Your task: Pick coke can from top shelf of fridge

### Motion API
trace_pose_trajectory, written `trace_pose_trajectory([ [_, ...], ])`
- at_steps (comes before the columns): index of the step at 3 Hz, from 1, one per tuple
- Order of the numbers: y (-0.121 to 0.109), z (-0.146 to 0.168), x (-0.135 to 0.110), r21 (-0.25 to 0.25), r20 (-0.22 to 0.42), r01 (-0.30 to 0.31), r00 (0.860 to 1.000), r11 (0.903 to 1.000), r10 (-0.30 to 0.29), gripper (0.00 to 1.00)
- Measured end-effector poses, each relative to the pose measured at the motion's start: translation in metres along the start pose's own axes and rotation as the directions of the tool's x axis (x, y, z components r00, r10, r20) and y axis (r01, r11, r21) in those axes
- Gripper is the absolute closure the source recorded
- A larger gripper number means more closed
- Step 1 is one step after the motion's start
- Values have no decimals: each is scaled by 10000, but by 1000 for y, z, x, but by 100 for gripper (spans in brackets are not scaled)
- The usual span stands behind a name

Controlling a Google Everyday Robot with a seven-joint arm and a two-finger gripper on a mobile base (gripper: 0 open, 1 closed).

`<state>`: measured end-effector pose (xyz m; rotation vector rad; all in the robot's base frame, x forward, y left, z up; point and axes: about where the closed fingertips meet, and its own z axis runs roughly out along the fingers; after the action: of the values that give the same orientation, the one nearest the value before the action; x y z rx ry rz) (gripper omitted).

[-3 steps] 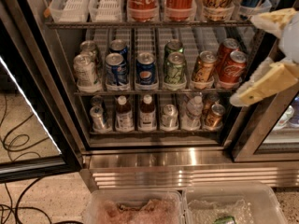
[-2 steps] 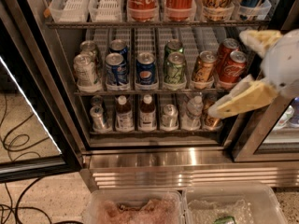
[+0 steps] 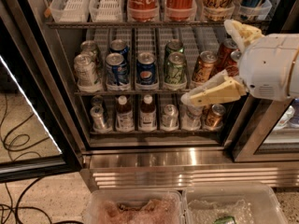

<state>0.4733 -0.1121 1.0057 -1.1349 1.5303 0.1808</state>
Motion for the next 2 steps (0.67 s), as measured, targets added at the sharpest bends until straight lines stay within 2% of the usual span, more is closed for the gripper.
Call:
trace_pose_trajectory([
  [1, 4, 4, -1, 22, 280, -132, 9995, 9999, 132, 0],
  [2, 6, 11, 33, 728, 867, -1096, 9909, 9913, 1032, 0],
])
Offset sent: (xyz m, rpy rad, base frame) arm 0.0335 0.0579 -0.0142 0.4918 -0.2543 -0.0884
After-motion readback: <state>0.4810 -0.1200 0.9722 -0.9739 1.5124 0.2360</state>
